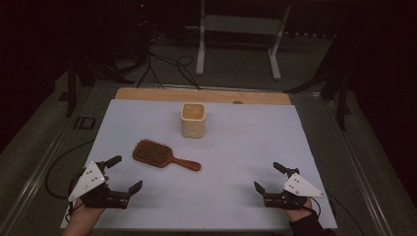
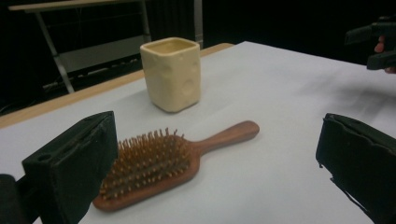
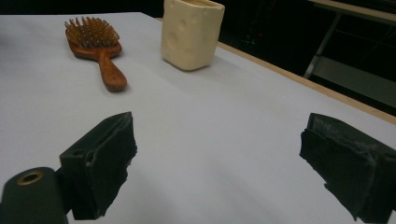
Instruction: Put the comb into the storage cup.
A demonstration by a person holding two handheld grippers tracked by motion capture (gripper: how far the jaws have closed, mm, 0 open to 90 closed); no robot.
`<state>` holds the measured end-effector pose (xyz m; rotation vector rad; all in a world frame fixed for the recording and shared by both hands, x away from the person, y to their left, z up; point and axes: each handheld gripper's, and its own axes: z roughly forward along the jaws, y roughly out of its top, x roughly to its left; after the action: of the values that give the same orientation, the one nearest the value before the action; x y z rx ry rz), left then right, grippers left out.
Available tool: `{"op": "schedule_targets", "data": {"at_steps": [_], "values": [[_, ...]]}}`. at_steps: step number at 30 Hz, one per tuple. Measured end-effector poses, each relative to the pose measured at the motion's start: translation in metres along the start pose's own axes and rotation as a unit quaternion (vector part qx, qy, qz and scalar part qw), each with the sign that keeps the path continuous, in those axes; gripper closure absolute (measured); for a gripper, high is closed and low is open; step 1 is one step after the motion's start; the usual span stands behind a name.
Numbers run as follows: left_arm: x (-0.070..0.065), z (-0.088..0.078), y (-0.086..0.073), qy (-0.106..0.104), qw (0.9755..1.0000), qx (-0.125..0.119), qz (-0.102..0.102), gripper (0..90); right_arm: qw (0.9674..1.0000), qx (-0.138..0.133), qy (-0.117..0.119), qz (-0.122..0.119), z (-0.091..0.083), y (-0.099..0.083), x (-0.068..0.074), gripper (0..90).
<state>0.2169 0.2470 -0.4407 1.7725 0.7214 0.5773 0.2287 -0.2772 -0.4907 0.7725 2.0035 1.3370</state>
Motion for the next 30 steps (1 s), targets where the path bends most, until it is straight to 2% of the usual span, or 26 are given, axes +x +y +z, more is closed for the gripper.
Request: {"op": "schedule_targets", "data": {"at_steps": [4, 13, 16, 25, 30], "values": [[0.002, 0.001, 0.011, -0.003, 1.0, -0.004, 0.001, 0.0, 1.0, 0.0, -0.001, 0.001, 0.0, 0.0, 0.0, 9.6], [0.003, 0.013, 0.033, -0.017, 0.9998, 0.006, 0.011, 0.0, 1.0, 0.0, 0.001, 0.001, 0.0, 0.0, 0.0, 9.6], [0.005, 0.018, 0.04, -0.021, 0.9997, 0.007, 0.008, 0.0, 1.0, 0.0, 0.001, 0.002, 0.0, 0.0, 0.0, 9.6], [0.006, 0.041, 0.062, -0.039, 0.9989, 0.019, 0.017, 0.0, 1.0, -0.002, 0.003, 0.003, 0.0, 0.0, 0.0, 9.6], [0.006, 0.054, 0.071, -0.052, 0.9984, 0.018, 0.013, 0.0, 1.0, -0.003, 0.004, 0.006, 0.0, 0.0, 0.0, 9.6]]}}
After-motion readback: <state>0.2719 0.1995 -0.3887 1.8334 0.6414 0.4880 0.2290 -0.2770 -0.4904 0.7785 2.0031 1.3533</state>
